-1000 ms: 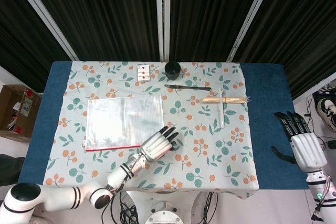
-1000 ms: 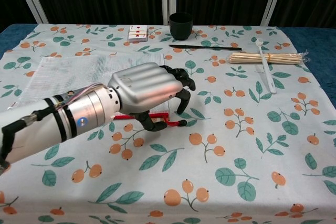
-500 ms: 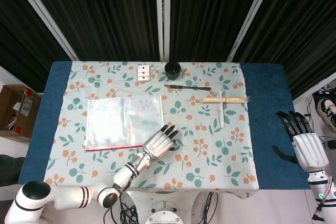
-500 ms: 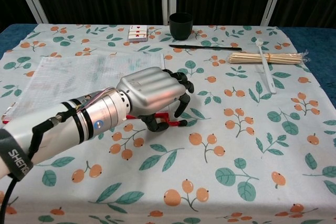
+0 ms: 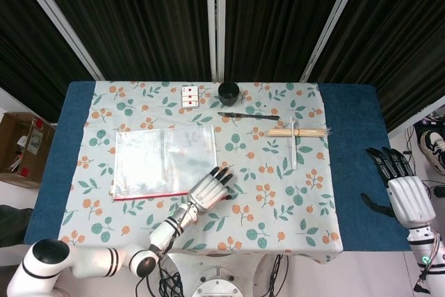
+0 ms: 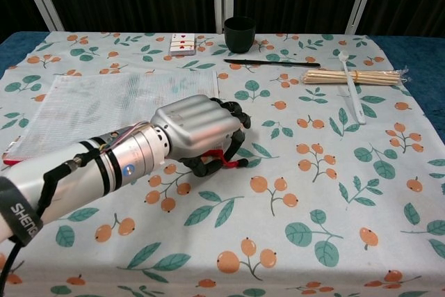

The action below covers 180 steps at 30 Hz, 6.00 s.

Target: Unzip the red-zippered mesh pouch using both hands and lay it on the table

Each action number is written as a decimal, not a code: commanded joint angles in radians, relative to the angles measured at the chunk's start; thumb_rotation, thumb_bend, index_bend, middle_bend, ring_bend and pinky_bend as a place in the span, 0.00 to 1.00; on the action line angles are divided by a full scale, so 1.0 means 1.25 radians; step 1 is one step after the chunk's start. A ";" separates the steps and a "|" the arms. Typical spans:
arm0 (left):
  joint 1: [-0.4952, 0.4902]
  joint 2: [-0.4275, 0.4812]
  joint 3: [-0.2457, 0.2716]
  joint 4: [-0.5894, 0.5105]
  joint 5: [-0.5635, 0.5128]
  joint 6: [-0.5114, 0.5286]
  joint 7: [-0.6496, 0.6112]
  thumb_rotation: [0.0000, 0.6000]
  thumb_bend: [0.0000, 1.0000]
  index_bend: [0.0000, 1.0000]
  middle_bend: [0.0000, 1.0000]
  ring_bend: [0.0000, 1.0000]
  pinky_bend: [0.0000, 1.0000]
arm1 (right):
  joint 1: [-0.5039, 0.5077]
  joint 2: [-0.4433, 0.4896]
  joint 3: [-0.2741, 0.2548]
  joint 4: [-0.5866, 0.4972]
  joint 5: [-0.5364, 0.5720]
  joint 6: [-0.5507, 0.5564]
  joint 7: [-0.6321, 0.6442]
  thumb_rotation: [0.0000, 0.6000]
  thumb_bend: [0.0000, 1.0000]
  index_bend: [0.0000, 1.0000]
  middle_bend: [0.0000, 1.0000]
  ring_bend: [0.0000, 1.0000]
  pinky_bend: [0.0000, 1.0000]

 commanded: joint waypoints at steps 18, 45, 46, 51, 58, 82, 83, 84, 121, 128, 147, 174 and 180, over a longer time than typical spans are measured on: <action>0.111 0.057 0.016 -0.099 0.176 0.256 -0.294 1.00 0.47 0.58 0.21 0.12 0.17 | 0.025 0.023 0.004 -0.035 -0.032 -0.014 0.007 1.00 0.15 0.01 0.10 0.00 0.00; 0.260 0.017 -0.020 -0.057 0.402 0.634 -0.254 1.00 0.46 0.70 0.79 0.70 0.71 | 0.469 0.049 0.185 -0.262 0.155 -0.533 -0.219 1.00 0.15 0.10 0.10 0.00 0.00; 0.261 0.016 -0.022 -0.056 0.403 0.635 -0.253 1.00 0.46 0.70 0.77 0.68 0.71 | 0.487 0.037 0.189 -0.258 0.174 -0.549 -0.232 1.00 0.15 0.10 0.10 0.00 0.00; 0.267 0.012 -0.029 -0.049 0.413 0.643 -0.250 1.00 0.46 0.70 0.75 0.66 0.70 | 0.579 -0.043 0.204 -0.218 0.273 -0.621 -0.288 1.00 0.15 0.11 0.10 0.00 0.00; 0.275 0.015 -0.035 -0.054 0.422 0.649 -0.256 1.00 0.45 0.71 0.81 0.70 0.70 | 0.675 -0.159 0.216 -0.140 0.348 -0.664 -0.288 1.00 0.16 0.19 0.11 0.00 0.00; 0.286 0.021 -0.054 -0.068 0.428 0.636 -0.270 1.00 0.45 0.72 0.80 0.70 0.70 | 0.779 -0.313 0.242 0.046 0.281 -0.717 -0.011 1.00 0.28 0.35 0.15 0.00 0.00; 0.286 0.021 -0.055 -0.068 0.427 0.635 -0.270 1.00 0.45 0.72 0.80 0.70 0.70 | 0.783 -0.317 0.243 0.052 0.281 -0.720 0.001 1.00 0.30 0.37 0.16 0.00 0.00; 0.287 0.021 -0.056 -0.068 0.425 0.635 -0.271 1.00 0.45 0.72 0.80 0.70 0.70 | 0.785 -0.320 0.243 0.056 0.280 -0.723 0.009 1.00 0.31 0.38 0.16 0.00 0.00; 0.323 0.007 -0.064 -0.039 0.385 0.646 -0.352 1.00 0.46 0.72 0.80 0.70 0.70 | 0.812 -0.340 0.290 0.105 0.312 -0.688 0.184 1.00 0.48 0.89 0.39 0.10 0.05; 0.322 0.002 -0.061 -0.034 0.382 0.637 -0.353 1.00 0.46 0.72 0.80 0.70 0.70 | 0.804 -0.340 0.296 0.101 0.317 -0.659 0.190 1.00 0.48 0.89 0.39 0.11 0.05; 0.348 -0.002 -0.039 0.083 0.302 0.569 -0.383 1.00 0.46 0.72 0.79 0.70 0.70 | 0.718 -0.264 0.287 0.035 0.272 -0.568 0.266 1.00 0.48 0.91 0.40 0.12 0.05; 0.353 0.019 -0.065 0.218 0.113 0.381 -0.360 1.00 0.47 0.72 0.78 0.69 0.70 | 0.649 -0.200 0.237 0.029 0.167 -0.504 0.425 1.00 0.48 0.92 0.41 0.13 0.06; 0.354 0.050 -0.062 0.177 0.092 0.353 -0.338 1.00 0.36 0.48 0.63 0.55 0.65 | 0.645 -0.230 0.212 0.042 0.146 -0.479 0.384 1.00 0.48 0.92 0.41 0.13 0.06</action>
